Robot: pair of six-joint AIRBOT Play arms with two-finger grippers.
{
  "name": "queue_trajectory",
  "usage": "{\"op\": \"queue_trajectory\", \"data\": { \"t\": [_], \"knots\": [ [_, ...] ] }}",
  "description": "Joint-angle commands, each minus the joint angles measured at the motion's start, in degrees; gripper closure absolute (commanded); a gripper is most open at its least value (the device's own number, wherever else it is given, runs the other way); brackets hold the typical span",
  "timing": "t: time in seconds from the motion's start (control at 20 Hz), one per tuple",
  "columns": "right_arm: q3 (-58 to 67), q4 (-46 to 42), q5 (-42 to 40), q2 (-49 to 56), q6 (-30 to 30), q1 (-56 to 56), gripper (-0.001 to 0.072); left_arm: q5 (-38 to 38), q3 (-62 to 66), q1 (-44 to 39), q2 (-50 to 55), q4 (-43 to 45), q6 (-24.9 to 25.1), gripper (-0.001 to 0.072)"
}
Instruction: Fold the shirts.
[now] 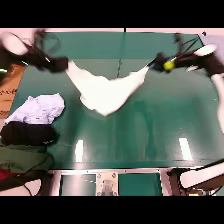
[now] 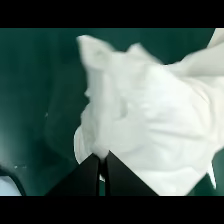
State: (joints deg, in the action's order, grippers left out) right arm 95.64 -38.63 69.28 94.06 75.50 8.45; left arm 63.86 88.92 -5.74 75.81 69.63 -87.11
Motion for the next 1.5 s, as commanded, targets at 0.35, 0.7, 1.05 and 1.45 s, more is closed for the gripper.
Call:
{"op": "queue_trajectory", "data": {
  "t": [0.35,0.7,1.05,1.45],
  "knots": [
    [5.7,0.2,-2.1,-42.0,2.9,19.0,0.0698,2.9,15.5,0.4,-28.1,-5.7,-0.9,0.0680],
    [0.7,0.3,-2.8,-40.6,5.4,21.6,0.0697,11.5,-1.2,0.4,-28.5,0.8,-1.4,0.0680],
    [-12.2,-0.6,-10.3,-18.1,-1.2,8.2,0.0698,-13.6,-38.6,0.4,-25.8,-10.0,0.6,0.0680],
    [-12.2,-0.6,-14.5,4.5,-2.3,6.7,0.0645,-39.6,-46.9,0.4,-3.3,-28.4,17.8,0.0680]
  ]
}}
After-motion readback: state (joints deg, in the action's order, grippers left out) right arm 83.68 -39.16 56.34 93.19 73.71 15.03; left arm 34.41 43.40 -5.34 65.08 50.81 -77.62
